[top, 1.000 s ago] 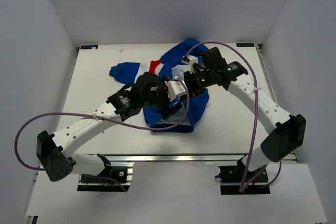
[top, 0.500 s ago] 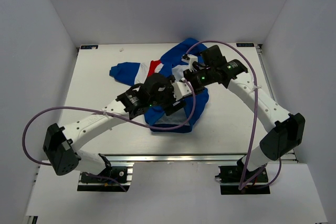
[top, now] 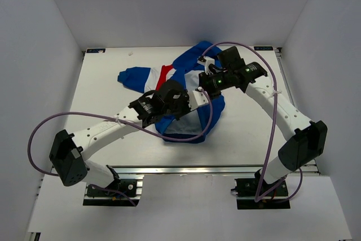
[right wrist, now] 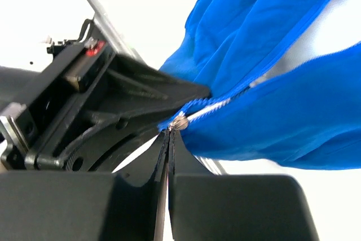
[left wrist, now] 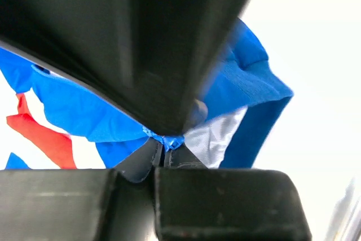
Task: Zip up the jacket
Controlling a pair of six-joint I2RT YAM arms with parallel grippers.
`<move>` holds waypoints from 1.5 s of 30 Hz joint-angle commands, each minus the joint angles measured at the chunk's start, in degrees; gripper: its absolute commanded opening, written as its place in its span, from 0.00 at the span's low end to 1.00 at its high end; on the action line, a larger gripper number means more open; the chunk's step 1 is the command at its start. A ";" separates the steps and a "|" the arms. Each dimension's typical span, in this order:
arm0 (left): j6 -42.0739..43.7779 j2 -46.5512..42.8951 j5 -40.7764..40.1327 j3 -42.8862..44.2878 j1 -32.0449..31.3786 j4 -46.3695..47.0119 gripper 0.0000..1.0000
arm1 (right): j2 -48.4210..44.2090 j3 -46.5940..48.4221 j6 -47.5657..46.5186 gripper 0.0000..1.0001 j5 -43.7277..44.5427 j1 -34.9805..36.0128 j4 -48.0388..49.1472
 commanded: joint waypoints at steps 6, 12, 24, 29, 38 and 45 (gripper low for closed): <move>0.83 -6.74 7.57 -0.94 -0.48 1.62 0.00 | 3.18 7.96 -1.20 0.00 11.36 -0.42 -0.51; 0.13 -8.59 6.61 -1.56 -0.48 1.09 0.00 | 3.71 7.46 -4.19 0.00 17.00 -0.42 -0.16; -3.65 -5.69 2.56 0.73 -0.57 -3.47 0.00 | 0.11 3.67 -4.36 0.00 30.88 -0.33 4.59; -6.46 -3.50 0.27 0.72 -0.57 -4.88 0.28 | -3.49 1.56 -5.86 0.00 21.33 -0.24 7.93; -7.87 -2.26 -1.04 2.22 -0.57 -2.78 0.66 | -7.54 -1.96 -6.39 0.00 8.83 -0.15 7.05; -8.40 -4.20 -3.32 1.17 -0.65 3.37 0.98 | -7.89 -2.49 -5.51 0.00 7.07 -0.15 6.79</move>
